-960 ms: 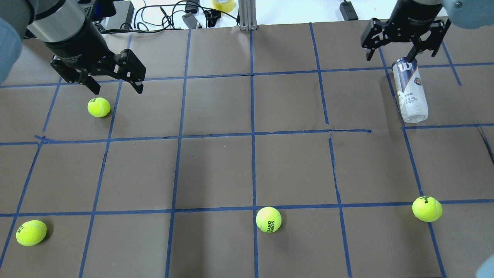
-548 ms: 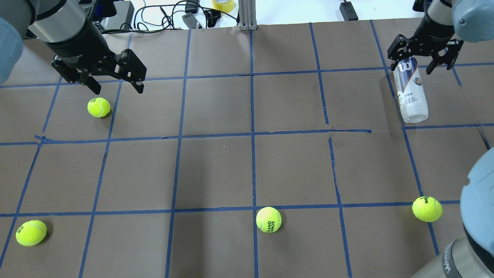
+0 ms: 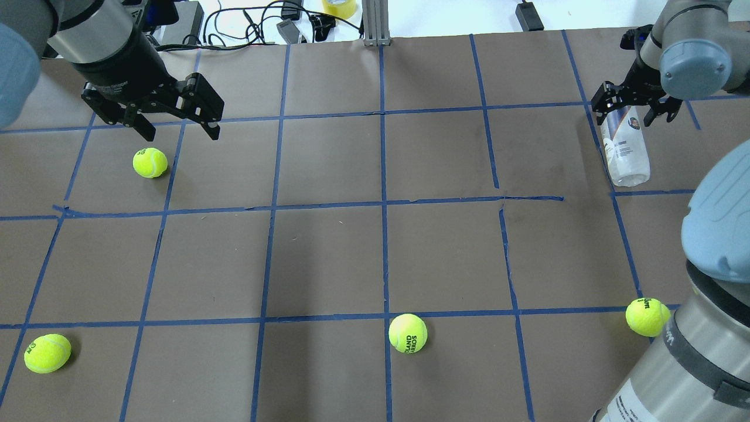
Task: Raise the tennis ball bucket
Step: 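Lower the right gripper around the top of the Wilson tennis ball can, then close the right gripper on the can and lift it off the table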
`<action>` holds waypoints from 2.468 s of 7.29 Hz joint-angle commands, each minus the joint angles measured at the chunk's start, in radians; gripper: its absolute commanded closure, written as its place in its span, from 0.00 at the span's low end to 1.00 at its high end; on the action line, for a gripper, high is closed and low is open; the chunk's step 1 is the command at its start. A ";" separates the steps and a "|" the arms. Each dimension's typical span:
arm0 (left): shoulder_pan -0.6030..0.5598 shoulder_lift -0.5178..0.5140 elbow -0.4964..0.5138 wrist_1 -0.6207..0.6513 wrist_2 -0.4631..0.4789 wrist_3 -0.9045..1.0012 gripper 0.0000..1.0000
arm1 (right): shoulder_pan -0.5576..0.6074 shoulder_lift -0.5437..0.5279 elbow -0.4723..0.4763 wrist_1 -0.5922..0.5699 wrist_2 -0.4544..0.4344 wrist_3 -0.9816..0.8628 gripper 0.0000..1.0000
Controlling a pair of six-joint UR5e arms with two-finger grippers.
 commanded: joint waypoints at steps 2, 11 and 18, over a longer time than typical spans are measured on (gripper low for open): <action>0.000 -0.001 0.000 0.002 0.001 0.000 0.00 | -0.004 0.052 0.000 -0.026 -0.041 -0.045 0.00; 0.000 -0.001 0.001 -0.001 -0.003 0.002 0.00 | -0.001 0.060 -0.017 -0.006 -0.072 -0.172 0.30; 0.087 0.001 0.008 -0.001 0.011 0.005 0.00 | 0.414 -0.006 -0.046 -0.032 -0.022 -0.456 0.29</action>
